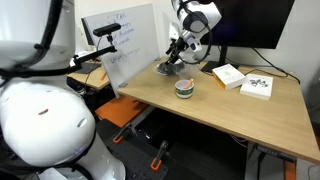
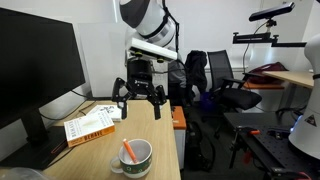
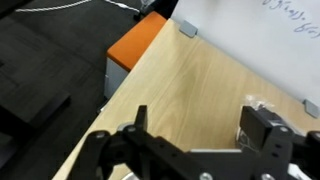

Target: Move the mug to the right

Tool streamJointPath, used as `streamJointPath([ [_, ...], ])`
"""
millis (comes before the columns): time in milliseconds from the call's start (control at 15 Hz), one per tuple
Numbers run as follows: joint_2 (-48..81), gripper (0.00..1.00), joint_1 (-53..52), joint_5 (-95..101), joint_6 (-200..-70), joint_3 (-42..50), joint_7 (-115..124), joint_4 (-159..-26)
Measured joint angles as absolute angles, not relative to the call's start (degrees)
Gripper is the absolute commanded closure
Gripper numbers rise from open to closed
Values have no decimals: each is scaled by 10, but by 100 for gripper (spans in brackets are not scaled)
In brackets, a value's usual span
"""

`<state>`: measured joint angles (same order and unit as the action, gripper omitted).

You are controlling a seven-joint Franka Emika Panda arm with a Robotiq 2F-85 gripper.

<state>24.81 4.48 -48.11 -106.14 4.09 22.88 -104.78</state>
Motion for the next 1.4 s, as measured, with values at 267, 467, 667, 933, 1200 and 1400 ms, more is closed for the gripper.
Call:
streamJointPath([
  [267, 281, 0, 37, -481, -1209, 44, 257, -1048],
  [467, 321, 0, 18, -463, -1321, 46, 306, -1050],
  [667, 354, 0, -2, -414, -1360, 61, 397, -1049],
  [933, 359, 0, -9, -345, -1354, 71, 492, -1054],
  [1200, 360, 0, -13, -317, -1360, 74, 545, -1069],
  [1400, 366, 0, -11, -320, -1400, 73, 545, -1079],
])
